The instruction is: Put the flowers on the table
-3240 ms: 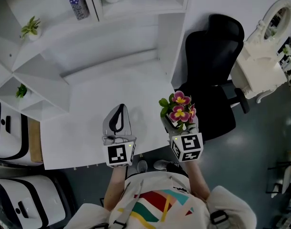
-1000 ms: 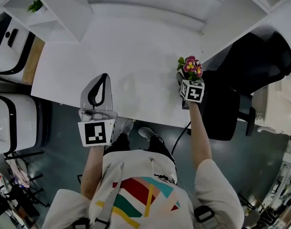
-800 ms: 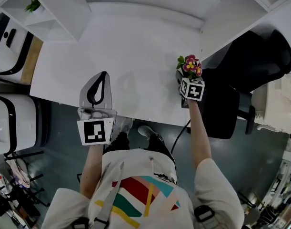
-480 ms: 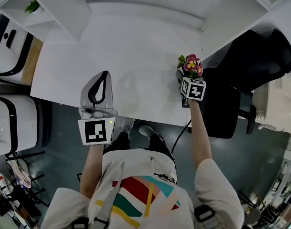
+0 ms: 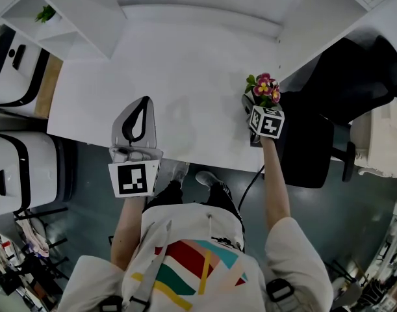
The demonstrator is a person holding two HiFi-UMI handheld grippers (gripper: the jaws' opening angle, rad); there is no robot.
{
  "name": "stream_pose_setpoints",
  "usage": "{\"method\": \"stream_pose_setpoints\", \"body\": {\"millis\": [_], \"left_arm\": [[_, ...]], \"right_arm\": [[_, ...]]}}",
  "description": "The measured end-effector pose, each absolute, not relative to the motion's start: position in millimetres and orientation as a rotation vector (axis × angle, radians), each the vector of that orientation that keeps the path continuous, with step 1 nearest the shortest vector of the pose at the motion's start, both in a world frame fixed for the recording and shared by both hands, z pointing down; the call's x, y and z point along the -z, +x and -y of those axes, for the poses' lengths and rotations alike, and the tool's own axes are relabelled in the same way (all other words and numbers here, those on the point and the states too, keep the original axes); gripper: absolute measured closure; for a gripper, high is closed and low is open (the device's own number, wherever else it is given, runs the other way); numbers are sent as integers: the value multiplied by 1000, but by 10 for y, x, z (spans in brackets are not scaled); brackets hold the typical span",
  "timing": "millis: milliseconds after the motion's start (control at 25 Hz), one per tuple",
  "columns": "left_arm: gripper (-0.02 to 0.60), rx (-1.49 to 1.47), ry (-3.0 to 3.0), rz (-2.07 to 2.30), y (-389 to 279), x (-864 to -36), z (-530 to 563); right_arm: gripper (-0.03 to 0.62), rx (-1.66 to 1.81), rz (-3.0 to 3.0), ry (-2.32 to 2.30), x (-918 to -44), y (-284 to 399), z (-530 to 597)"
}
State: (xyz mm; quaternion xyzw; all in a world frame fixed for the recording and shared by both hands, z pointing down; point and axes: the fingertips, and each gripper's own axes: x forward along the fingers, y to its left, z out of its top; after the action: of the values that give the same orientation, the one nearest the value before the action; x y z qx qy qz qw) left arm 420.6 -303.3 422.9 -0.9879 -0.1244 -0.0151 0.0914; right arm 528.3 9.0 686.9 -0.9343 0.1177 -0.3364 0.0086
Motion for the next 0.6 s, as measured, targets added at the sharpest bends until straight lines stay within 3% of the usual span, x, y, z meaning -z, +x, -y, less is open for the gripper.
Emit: {"method": "stream_pose_setpoints", "body": {"millis": [600], "left_arm": [[578,-13,-2939,484,4239,-4159,2796]], "right_arm": [[170,944,-345,-2931,-6585,4970,-122]]}}
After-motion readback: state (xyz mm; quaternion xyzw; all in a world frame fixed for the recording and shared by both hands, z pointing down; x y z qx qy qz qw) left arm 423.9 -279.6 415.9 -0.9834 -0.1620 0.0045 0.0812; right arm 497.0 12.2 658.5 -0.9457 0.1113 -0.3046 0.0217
